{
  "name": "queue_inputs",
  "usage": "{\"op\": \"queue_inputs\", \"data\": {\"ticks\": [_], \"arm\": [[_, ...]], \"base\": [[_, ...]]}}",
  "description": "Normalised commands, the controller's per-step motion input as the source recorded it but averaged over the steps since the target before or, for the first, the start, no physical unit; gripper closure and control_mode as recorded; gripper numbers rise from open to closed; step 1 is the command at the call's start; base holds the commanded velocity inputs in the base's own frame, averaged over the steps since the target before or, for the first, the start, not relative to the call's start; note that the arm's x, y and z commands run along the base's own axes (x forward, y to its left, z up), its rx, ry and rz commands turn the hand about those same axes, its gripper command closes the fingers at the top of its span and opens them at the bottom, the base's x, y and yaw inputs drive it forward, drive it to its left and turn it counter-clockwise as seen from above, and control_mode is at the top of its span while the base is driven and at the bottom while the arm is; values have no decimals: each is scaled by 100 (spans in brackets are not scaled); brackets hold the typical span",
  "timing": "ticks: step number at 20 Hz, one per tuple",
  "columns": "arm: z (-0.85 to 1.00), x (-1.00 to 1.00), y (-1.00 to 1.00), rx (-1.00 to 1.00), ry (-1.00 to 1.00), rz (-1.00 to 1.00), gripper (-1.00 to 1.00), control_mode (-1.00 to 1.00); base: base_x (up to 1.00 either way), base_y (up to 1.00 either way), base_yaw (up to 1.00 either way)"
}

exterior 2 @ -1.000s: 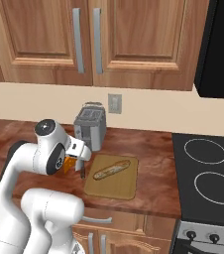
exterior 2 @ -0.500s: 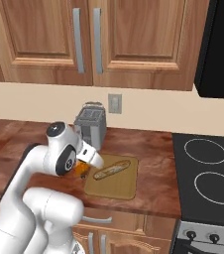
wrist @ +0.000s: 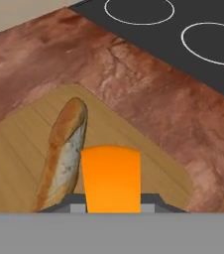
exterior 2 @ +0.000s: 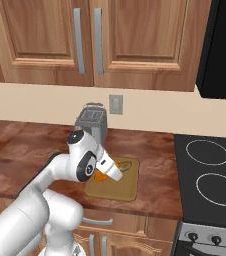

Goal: Retrieve the sausage and cheese from the fridge and place them on the cutting board on the counter.

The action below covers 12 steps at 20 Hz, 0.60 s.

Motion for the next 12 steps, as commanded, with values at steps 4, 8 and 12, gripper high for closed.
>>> {"op": "queue_inputs", "data": {"ticks": [4,8,12], "arm": [[-24,29,-34,4,2,-9,100,-100],[-46,15,-22,4,5,-5,100,-100],[-42,29,-11,5,10,-9,100,-100]], "base": [[0,0,0],[0,0,0],[0,0,0]]}}
